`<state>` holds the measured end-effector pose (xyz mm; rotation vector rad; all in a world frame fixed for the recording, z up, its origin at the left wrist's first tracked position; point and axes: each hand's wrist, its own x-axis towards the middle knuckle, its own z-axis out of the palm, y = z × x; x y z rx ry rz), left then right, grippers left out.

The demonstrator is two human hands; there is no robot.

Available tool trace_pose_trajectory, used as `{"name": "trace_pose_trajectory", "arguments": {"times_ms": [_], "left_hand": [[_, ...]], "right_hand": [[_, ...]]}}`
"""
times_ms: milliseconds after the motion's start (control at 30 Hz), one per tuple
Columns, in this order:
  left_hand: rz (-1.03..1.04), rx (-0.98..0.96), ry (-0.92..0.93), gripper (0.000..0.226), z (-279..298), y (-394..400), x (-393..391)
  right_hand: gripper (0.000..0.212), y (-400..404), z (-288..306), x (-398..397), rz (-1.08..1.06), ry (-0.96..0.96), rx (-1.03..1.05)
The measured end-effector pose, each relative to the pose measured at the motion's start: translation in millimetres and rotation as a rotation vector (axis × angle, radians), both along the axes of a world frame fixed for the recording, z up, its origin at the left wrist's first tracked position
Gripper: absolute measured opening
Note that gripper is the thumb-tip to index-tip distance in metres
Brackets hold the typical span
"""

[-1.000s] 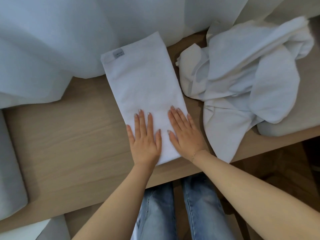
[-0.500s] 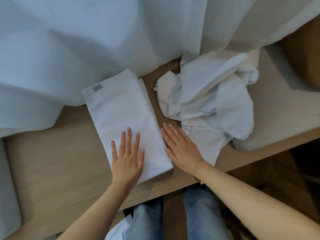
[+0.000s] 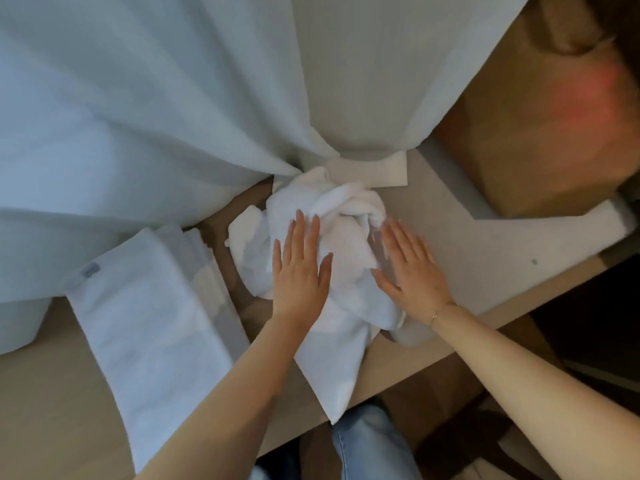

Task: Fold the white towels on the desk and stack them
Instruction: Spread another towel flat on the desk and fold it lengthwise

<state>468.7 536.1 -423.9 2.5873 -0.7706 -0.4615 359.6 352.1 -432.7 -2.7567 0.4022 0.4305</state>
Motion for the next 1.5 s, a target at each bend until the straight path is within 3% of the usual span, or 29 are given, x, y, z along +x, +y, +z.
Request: {"name": "trace_pose_trajectory", "arguments": {"times_ms": [100, 167, 267, 400, 633, 800, 933, 1033, 1200, 1367, 1500], "left_hand": [[0.092, -0.107, 0.129, 0.058, -9.5, -28.4, 20.7], [0.181, -0.144, 0.188, 0.049, -16.7, -36.1, 32.8], [0.236, -0.154, 0.183, 0.033, -22.3, -37.0, 43.8], [0.419, -0.266, 0.259, 0.005, -16.4, -27.0, 52.1], [0.655, -0.522, 0.334, 0.011, 16.3, -8.1, 78.2], [0.763, -0.664, 0.344, 0.024, 62.2, 19.3, 80.7], [0.649, -0.695, 0.461, 0.032, 117.3, 47.2, 69.4], [0.468, -0.640, 0.439, 0.036, 157.1, 64.5, 60.7], [0.353, -0.691, 0.357, 0.027, 229.9, 89.8, 54.4], [0.247, -0.815, 0.388, 0.042, 313.8, 116.4, 53.8], [0.085, -0.846, 0.395, 0.035, 386.6, 129.4, 53.6]], "right_hand": [[0.085, -9.8, -15.4, 4.1, -0.036, 0.064, 0.332], [0.086, -7.9, -23.5, 4.4, -0.076, 0.068, 0.409], [0.059, 1.5, -33.0, 0.7, -0.126, -0.040, 0.331], [0.034, 19.8, -28.2, -5.2, -0.264, -0.236, 0.377], [0.040, 31.0, 2.6, -25.9, -0.485, -0.303, 0.492], [0.025, 27.9, -6.9, -43.8, -0.574, -0.271, 0.473], [0.031, 35.2, 1.2, -41.8, -0.569, -0.127, 0.535], [0.037, 49.4, 27.8, -34.7, -0.516, -0.072, 0.580], [0.043, 87.3, 97.8, -34.1, -0.518, -0.171, 0.663], [0.042, 130.6, 171.5, -41.8, -0.516, -0.285, 0.724], [0.051, 152.1, 233.0, -36.9, -0.475, -0.401, 0.729]]}}
